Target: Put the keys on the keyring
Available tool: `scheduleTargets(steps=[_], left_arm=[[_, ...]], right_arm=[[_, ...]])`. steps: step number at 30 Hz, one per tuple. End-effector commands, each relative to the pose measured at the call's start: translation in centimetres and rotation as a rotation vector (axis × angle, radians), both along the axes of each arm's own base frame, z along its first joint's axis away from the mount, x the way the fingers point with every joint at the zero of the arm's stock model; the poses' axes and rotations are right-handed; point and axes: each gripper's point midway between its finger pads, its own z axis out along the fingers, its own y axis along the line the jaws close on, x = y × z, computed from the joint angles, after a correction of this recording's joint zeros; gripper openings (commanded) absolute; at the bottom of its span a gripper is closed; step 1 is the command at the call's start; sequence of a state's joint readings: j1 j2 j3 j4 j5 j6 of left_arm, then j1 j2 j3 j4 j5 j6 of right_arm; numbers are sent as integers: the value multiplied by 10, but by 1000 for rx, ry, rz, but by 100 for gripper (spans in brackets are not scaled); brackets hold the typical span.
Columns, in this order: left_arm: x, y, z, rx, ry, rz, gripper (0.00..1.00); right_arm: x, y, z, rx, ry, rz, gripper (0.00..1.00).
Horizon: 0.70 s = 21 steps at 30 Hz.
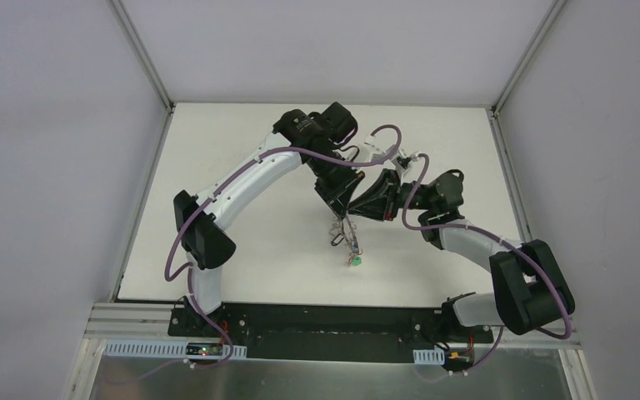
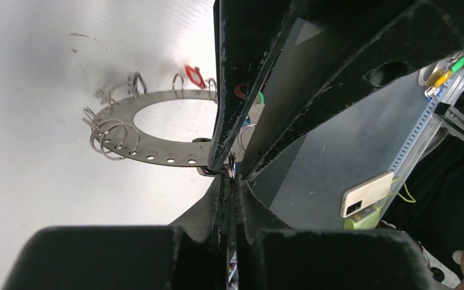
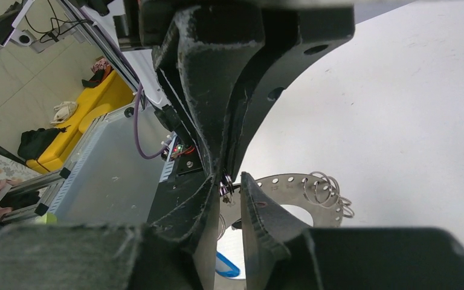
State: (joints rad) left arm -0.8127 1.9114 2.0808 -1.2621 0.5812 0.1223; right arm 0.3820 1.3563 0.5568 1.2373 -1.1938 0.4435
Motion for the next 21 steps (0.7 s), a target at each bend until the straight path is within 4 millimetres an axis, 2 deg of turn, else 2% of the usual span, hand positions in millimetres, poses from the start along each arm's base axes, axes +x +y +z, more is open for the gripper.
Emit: scheduleTargets(steps=[1,10,17,21], left_arm=[[-11,-6,15,-49,24,-19,0],[-13,-5,14,-50,24,-25,0],[-10,-5,22,-94,-17,-47,0],[11,-6,40,-218,-152,-42,14]], right_arm=[[-7,2,3,10,-66,39,19],[-7,3,4,8,-68,47,0],[-2,0,16,41,-47,17,0],[3,-6,32,98,-17,-28,0]])
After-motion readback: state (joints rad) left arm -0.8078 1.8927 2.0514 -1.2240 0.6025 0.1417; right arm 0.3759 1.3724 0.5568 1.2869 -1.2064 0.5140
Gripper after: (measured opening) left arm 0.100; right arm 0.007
